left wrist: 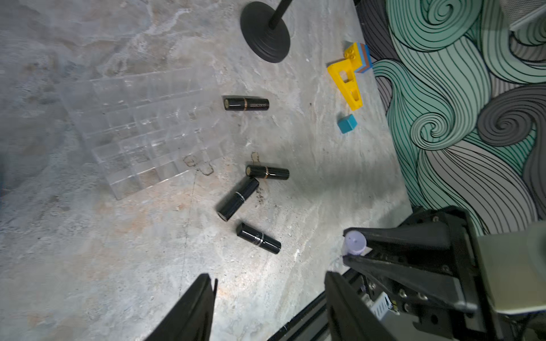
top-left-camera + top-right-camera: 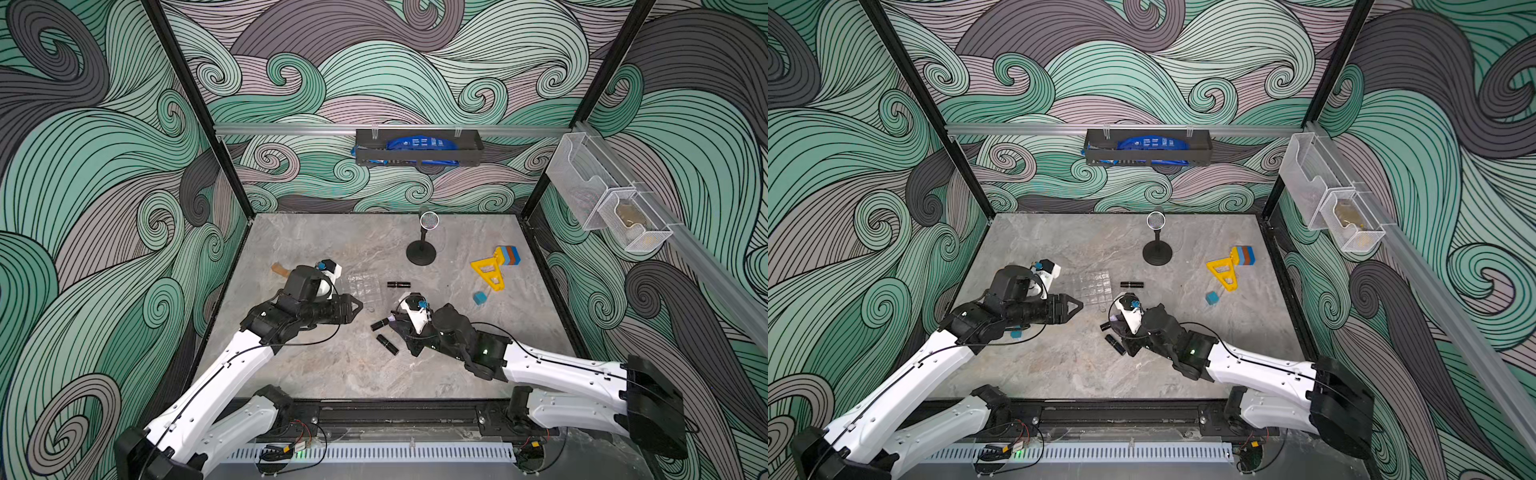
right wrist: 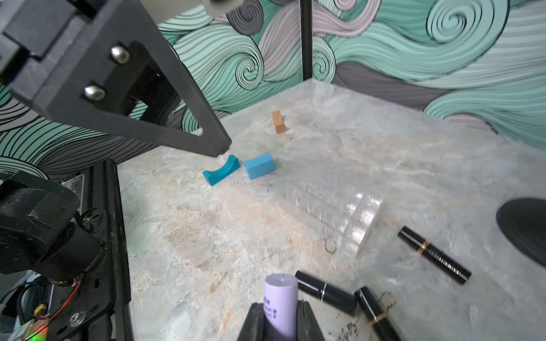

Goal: Arrange the lipsticks in the organizer
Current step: Pick up the lipstick at the center of the board.

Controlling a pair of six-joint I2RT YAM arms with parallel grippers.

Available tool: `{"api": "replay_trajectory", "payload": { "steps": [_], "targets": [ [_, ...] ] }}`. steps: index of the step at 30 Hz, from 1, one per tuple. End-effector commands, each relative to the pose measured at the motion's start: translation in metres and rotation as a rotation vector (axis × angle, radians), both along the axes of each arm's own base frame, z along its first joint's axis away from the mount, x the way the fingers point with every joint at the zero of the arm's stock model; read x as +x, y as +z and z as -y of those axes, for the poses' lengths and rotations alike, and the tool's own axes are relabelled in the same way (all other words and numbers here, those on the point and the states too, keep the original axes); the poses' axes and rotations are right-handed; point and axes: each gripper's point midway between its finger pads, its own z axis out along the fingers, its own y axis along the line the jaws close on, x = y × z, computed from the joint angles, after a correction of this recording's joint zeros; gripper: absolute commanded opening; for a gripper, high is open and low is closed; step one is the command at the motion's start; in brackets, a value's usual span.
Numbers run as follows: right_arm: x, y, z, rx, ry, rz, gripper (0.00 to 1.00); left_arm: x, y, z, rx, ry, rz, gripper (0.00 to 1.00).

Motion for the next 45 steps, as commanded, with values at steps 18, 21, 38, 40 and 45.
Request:
{"api": "replay_trajectory", "payload": {
  "steps": [18, 21, 38, 40, 45],
  "targets": [
    [-0.022, 0.029, -0.035, -0.183, 0.053, 0.638, 0.10, -0.046, 0.027, 0.048, -0.396, -0.220, -0.198, 0.50],
    [-0.025, 0.029, -0.037, -0.182, 0.059, 0.644, 0.10, -0.047, 0.025, 0.049, -0.390, -0.241, -0.201, 0.46],
    [-0.030, 0.029, -0.041, -0.153, 0.082, 0.647, 0.11, -0.053, 0.010, 0.048, -0.292, -0.285, -0.216, 0.36],
    [-0.030, 0.027, -0.040, -0.154, 0.086, 0.649, 0.10, -0.053, 0.009, 0.048, -0.287, -0.287, -0.218, 0.34],
    [-0.032, 0.026, -0.043, -0.148, 0.098, 0.638, 0.11, -0.054, 0.010, 0.051, -0.281, -0.302, -0.217, 0.34]
  ]
}}
